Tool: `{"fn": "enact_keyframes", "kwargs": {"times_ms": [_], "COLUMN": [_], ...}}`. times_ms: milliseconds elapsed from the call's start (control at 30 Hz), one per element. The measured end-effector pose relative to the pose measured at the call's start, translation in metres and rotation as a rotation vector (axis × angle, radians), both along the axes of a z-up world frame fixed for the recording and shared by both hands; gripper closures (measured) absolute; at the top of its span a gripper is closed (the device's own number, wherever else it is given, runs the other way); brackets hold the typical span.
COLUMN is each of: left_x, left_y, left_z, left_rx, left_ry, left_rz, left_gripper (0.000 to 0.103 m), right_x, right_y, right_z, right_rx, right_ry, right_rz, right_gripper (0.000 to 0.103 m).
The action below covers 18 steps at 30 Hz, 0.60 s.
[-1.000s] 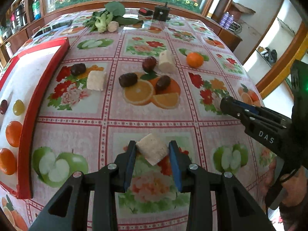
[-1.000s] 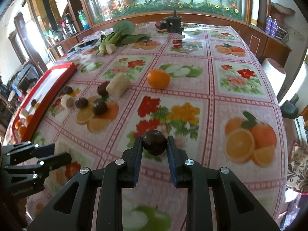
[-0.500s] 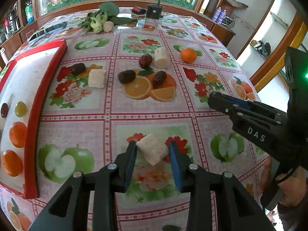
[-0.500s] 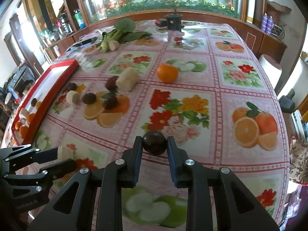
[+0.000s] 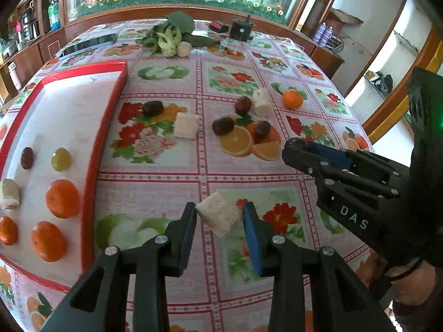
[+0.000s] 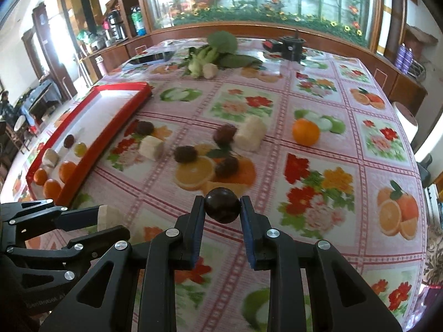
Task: Organize fruits
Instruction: 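Carry the date and banana chunk over the red-rimmed tray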
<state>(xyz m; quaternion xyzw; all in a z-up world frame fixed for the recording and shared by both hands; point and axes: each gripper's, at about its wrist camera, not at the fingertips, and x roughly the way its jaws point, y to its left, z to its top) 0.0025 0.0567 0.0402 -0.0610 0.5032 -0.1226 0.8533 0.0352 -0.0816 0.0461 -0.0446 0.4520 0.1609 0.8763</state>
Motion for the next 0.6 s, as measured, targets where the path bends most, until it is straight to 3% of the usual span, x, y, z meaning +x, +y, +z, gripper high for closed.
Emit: {"fn": "enact_keyframes", "kwargs": {"times_ms": [600], "left_x": [0.019], "left_y": [0.091], "left_z": [0.028], "left_rx": [0.006], "left_ry": [-0.069], "left_rz": [0.145], "left_gripper": [0.066], "right_x": [0.026], "right_y": [0.105], "right_z": [0.025], "right_rx": [0.038], "right_ry": [-0.044], "right_rz": [0.142], "right_gripper": [0.078]}}
